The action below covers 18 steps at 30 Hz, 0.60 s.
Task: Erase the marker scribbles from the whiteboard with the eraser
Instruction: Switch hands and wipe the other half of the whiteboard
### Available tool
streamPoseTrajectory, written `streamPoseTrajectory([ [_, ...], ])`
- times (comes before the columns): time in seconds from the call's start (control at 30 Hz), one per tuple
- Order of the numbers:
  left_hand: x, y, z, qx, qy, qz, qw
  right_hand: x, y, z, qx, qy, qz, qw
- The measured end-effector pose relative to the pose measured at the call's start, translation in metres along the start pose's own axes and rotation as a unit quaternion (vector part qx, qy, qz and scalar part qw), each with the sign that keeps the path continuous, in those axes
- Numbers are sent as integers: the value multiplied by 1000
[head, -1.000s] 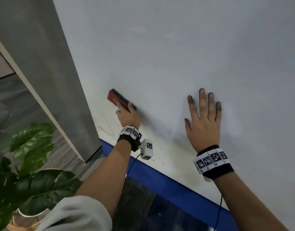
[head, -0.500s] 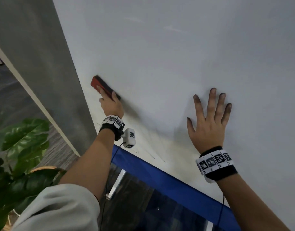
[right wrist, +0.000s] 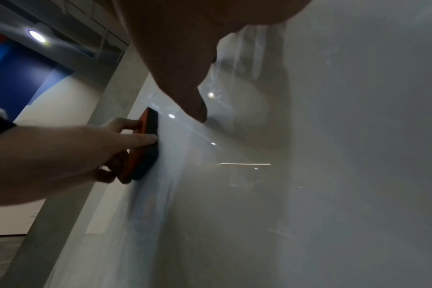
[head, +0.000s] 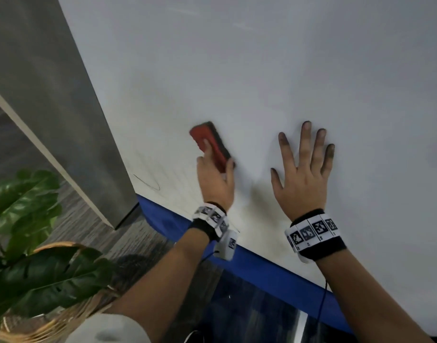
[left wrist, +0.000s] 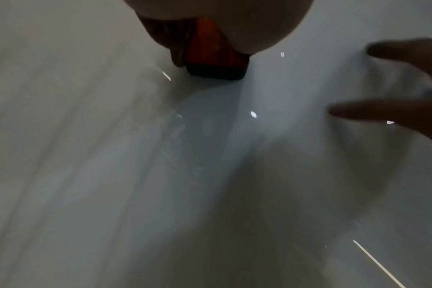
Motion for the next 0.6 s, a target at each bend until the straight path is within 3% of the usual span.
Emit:
streamPoseTrajectory([
  [0.13, -26, -23, 42, 17, 72, 55, 996, 12, -1, 16, -8, 45, 7, 999],
  [0.23, -73, -26, 69, 44, 246, 101, 963, 32, -13, 47, -55, 75, 32, 995],
  [0.3, -79, -31, 88, 50, 293, 114, 948, 44, -20, 68, -83, 92, 54, 991],
  [0.5, 17, -64, 95, -6, 48, 104, 993, 62, -26, 98, -116, 105, 64, 986],
  [0.6, 31, -70, 95, -18, 14, 109, 994, 65, -27, 105, -126, 97, 53, 986],
])
Point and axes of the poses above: each hand's wrist, its own z-axis away from the middle knuckle, its own y-axis out of the back of the hand, x = y × z, the point moved 5 cm from there along -z, towards the middle knuckle, and after that the axes turned 6 degrees about z, right-handed, at the moved point
